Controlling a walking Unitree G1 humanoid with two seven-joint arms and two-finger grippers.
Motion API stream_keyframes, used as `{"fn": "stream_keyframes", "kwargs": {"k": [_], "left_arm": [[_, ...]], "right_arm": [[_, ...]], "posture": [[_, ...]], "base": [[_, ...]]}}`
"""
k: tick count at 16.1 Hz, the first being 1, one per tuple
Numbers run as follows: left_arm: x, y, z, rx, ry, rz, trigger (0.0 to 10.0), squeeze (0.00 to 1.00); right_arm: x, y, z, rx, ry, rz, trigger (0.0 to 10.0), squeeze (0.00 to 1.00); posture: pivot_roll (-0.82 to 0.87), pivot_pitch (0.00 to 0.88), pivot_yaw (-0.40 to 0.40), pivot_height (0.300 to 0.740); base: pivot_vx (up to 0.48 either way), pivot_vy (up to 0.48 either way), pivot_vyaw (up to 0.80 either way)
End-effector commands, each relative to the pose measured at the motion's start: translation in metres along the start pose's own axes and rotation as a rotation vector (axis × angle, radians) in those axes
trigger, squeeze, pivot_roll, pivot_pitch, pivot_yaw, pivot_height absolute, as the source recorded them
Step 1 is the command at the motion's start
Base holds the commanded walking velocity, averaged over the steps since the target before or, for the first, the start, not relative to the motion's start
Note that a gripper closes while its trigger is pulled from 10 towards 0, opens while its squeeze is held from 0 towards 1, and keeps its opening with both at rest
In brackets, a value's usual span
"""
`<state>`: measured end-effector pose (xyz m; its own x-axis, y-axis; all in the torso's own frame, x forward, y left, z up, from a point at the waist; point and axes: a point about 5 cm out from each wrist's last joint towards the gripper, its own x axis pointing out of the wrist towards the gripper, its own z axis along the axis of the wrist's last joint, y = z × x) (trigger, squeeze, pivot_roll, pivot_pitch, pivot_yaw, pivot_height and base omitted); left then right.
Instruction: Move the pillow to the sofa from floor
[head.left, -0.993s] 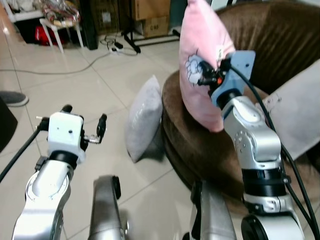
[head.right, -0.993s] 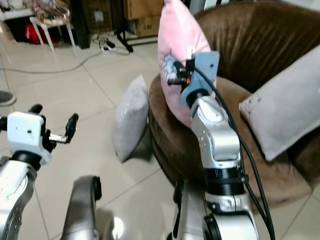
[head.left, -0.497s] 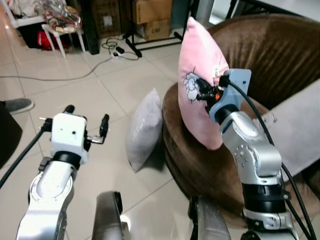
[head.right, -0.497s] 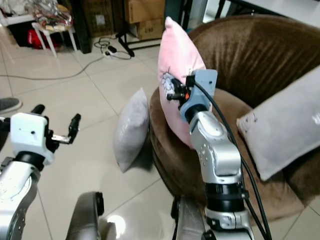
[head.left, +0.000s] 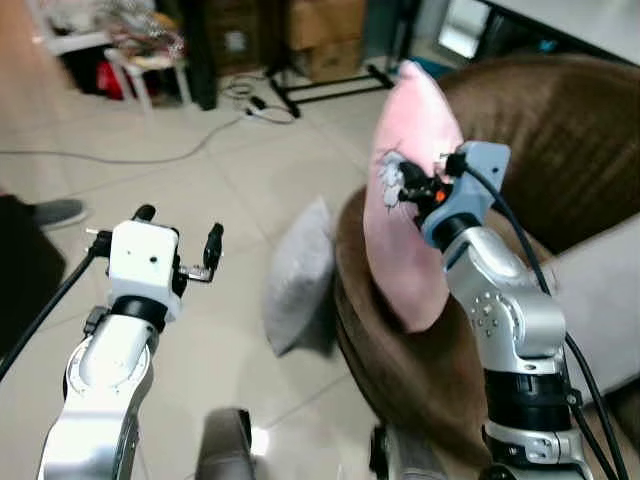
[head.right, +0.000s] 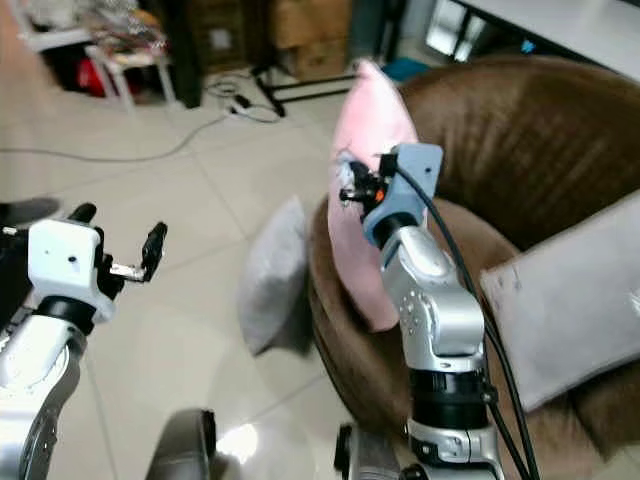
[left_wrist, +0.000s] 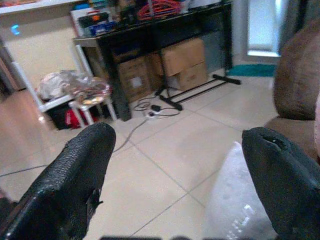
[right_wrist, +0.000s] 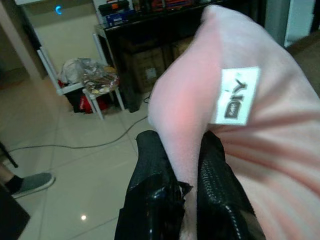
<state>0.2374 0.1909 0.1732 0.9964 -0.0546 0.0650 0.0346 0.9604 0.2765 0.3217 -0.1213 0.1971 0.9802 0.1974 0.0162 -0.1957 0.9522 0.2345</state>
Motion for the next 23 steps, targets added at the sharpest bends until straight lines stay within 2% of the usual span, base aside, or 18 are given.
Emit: {"fn": "stream_keyframes", "kwargs": {"k": [1,6,17,19,23], "left_arm": [[0.0,-0.003,0.0,0.004,-0.001,-0.001,10.0,0.0],[0.001,-0.002,0.0,0.004,-0.005,0.006,10.0,0.0],[0.004,-0.001,0.002,-0.013,-0.012,0.017,10.0,0.0],[0.004,-0.001,0.001,-0.005,-0.004,0.019,10.0,0.0],[0.003,0.0,-0.003,0.017,0.01,0.024,10.0,0.0]], "right_arm": [[-0.001,0.003,0.01,-0.015,-0.045,0.012,10.0,0.0],[0.001,0.0,0.007,-0.032,-0.036,-0.011,10.0,0.0],[0.0,-0.009,0.008,-0.039,-0.051,-0.059,10.0,0.0],[-0.001,-0.012,0.003,-0.052,-0.016,-0.071,10.0,0.0],[-0.002,-0.012,0.002,-0.061,-0.012,-0.075,10.0,0.0]], "posture": [[0.02,0.0,-0.056,0.695],[0.02,0.0,-0.056,0.74],[0.02,0.0,-0.045,0.74],[0.02,0.0,-0.044,0.74],[0.02,0.0,-0.041,0.74]], "base": [[0.0,0.0,0.0],[0.0,0.0,0.0],[0.0,0.0,0.0],[0.0,0.0,0.0],[0.0,0.0,-0.73]]}}
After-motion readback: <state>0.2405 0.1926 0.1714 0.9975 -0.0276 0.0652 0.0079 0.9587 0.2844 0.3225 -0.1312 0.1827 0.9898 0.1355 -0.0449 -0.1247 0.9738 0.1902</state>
